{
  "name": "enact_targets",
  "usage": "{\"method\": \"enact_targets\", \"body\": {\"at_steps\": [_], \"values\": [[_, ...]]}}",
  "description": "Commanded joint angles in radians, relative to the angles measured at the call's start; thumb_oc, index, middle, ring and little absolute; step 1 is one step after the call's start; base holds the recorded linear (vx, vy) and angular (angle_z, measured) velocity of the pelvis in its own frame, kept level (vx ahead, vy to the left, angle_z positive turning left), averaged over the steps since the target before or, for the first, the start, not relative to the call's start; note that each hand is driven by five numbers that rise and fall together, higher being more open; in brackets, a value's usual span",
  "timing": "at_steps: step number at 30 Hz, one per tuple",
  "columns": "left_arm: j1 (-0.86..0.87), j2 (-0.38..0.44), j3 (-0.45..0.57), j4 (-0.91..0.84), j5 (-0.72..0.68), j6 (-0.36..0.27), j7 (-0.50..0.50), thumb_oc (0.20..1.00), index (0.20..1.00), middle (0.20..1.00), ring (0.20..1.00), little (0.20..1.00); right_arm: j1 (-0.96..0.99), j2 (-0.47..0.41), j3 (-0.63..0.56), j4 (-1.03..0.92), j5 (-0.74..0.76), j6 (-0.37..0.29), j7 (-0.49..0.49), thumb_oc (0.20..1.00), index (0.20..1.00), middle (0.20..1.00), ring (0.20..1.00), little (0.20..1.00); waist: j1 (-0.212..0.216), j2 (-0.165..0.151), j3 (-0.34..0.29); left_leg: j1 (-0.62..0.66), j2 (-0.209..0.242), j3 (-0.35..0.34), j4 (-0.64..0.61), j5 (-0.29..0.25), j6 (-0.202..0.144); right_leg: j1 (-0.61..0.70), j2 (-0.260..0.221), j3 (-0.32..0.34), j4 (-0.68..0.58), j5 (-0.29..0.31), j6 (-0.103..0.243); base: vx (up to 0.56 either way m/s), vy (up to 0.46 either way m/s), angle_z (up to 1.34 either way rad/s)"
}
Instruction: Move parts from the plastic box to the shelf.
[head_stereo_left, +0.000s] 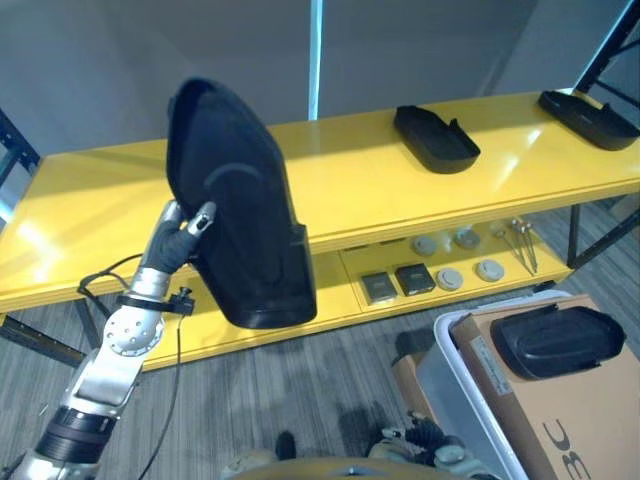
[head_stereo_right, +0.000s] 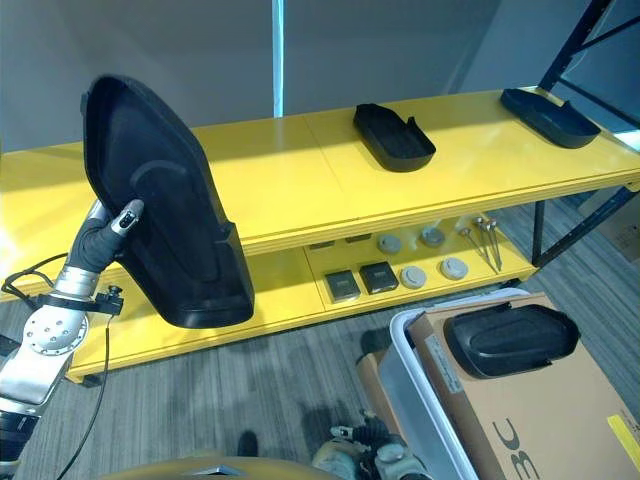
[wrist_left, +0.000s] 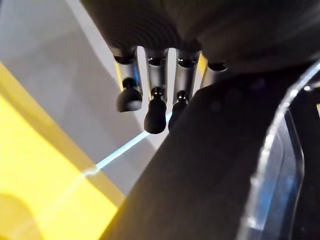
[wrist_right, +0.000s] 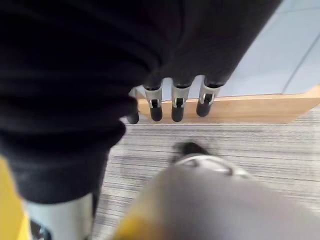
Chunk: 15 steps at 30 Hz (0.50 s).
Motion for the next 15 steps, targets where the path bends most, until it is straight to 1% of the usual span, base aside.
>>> {"method": "enact_targets", "body": {"at_steps": [1,2,3,4,5,7,8,9,10,11,12,13,14,15], "values": [[-0.022,-0.015,0.052,-0.121,-0.062,-0.067,0.010,0.200,0.200,0.200,0.200,0.200,0.006,0.012,0.018,0.009,0.024,0.001,-0.011,1.000,1.000,1.000,1.000,1.000,-0.008,-0.008,0.000,0.108,0.067,-0.001,-0.030,-0.171,-0.053,0.036,0.040,-0.034,-0.019,0.075,-0.002,0.26,-0.198,0.78],[-0.006,-0.016,0.068,-0.116,-0.068,-0.067,0.011,0.200,0.200,0.200,0.200,0.200,0.014,0.014,0.015,0.005,0.041,-0.005,-0.001,1.000,1.000,1.000,1.000,1.000,-0.010,-0.009,-0.006,0.114,0.078,0.006,-0.030,-0.173,-0.056,0.045,0.053,-0.035,-0.024,0.074,-0.007,0.30,-0.224,0.49],[0.007,-0.018,0.086,-0.104,-0.078,-0.065,0.016,0.200,0.200,0.200,0.200,0.200,0.023,0.013,0.015,-0.003,0.054,-0.008,0.013,1.000,1.000,1.000,1.000,1.000,-0.015,-0.011,-0.010,0.119,0.093,0.000,-0.013,-0.179,-0.059,0.051,0.073,-0.015,-0.020,0.061,-0.016,0.28,-0.216,0.03],[0.017,-0.022,0.098,-0.103,-0.090,-0.064,0.015,0.200,0.200,0.200,0.200,0.200,0.029,0.007,0.019,-0.011,0.056,-0.011,0.017,1.000,1.000,1.000,1.000,1.000,-0.017,-0.014,-0.007,0.110,0.099,-0.003,0.031,-0.196,-0.063,0.058,0.084,-0.008,-0.014,0.050,-0.026,0.30,-0.253,-0.08],[0.033,-0.024,0.124,-0.097,-0.095,-0.064,0.012,0.200,0.200,0.200,0.200,0.200,0.034,-0.007,0.022,-0.010,0.054,-0.013,0.028,1.000,1.000,1.000,1.000,1.000,-0.010,-0.021,0.001,0.086,0.099,0.004,0.108,-0.195,-0.078,0.079,0.096,-0.024,-0.015,0.029,-0.044,0.18,-0.175,-0.09],[0.037,-0.025,0.128,-0.101,-0.096,-0.063,0.010,0.200,0.200,0.200,0.200,0.200,0.034,-0.008,0.024,-0.010,0.054,-0.014,0.029,1.000,1.000,1.000,1.000,1.000,-0.018,-0.019,0.001,0.073,0.101,-0.002,0.135,-0.209,-0.080,0.081,0.097,-0.030,-0.015,0.028,-0.046,0.10,-0.151,0.08],[0.026,-0.021,0.147,-0.070,-0.096,-0.059,0.016,0.200,0.200,0.200,0.200,0.200,0.038,-0.035,0.012,-0.004,0.063,-0.010,0.043,1.000,1.000,1.000,1.000,1.000,-0.006,-0.041,0.039,-0.049,0.104,0.030,0.380,-0.121,-0.135,0.139,0.093,-0.084,-0.042,0.008,-0.079,0.08,-0.181,0.07],[0.024,-0.021,0.146,-0.069,-0.096,-0.059,0.016,0.200,0.200,0.200,0.200,0.200,0.037,-0.034,0.012,-0.004,0.063,-0.010,0.044,1.000,1.000,1.000,1.000,1.000,-0.009,-0.041,0.040,-0.060,0.105,0.025,0.395,-0.125,-0.136,0.138,0.094,-0.087,-0.044,0.009,-0.080,0.17,-0.247,0.42],[0.017,-0.021,0.145,-0.061,-0.096,-0.056,0.009,0.200,0.200,0.200,0.200,0.200,0.036,-0.043,-0.008,0.014,0.094,-0.004,0.061,1.000,1.000,1.000,1.000,1.000,-0.012,-0.055,0.048,-0.115,0.131,0.079,0.423,-0.116,-0.137,0.173,0.094,-0.121,-0.076,-0.005,-0.086,0.08,-0.067,0.46],[0.017,-0.021,0.145,-0.061,-0.096,-0.056,0.008,0.200,0.200,0.200,0.200,0.200,0.035,-0.043,-0.009,0.015,0.095,-0.004,0.062,1.000,1.000,1.000,1.000,1.000,-0.012,-0.055,0.047,-0.115,0.131,0.079,0.423,-0.117,-0.137,0.174,0.094,-0.122,-0.079,-0.004,-0.086,0.24,-0.053,0.68],[0.019,-0.022,0.150,-0.059,-0.096,-0.051,-0.013,0.200,0.200,0.200,0.200,0.200,0.049,-0.045,-0.031,0.026,0.142,-0.002,0.101,1.000,1.000,1.000,1.000,1.000,-0.009,-0.063,0.043,-0.139,0.168,0.137,0.317,-0.134,-0.129,0.194,0.083,-0.144,-0.088,-0.019,-0.077,0.16,0.013,0.37],[0.020,-0.022,0.149,-0.061,-0.096,-0.050,-0.014,0.200,0.200,0.200,0.200,0.200,0.050,-0.046,-0.031,0.026,0.144,-0.003,0.104,1.000,1.000,1.000,1.000,1.000,-0.009,-0.065,0.041,-0.133,0.166,0.138,0.306,-0.131,-0.129,0.194,0.081,-0.144,-0.088,-0.021,-0.076,0.20,0.027,0.53],[0.019,-0.020,0.150,-0.059,-0.097,-0.049,-0.020,0.200,0.200,0.200,0.200,0.200,0.053,-0.049,-0.038,0.017,0.163,-0.009,0.115,1.000,1.000,1.000,1.000,1.000,-0.008,-0.066,0.040,-0.136,0.174,0.148,0.264,-0.126,-0.129,0.198,0.080,-0.152,-0.088,-0.021,-0.073,0.16,0.075,0.54],[0.018,-0.008,0.160,-0.046,-0.087,-0.042,-0.016,0.200,0.200,0.200,0.200,0.200,0.058,-0.058,-0.063,-0.009,0.217,-0.015,0.133,1.000,1.000,1.000,1.000,1.000,0.000,-0.062,0.042,-0.153,0.200,0.142,0.135,-0.044,-0.146,0.202,0.085,-0.157,-0.088,-0.036,-0.061,0.15,0.071,0.44]]}}
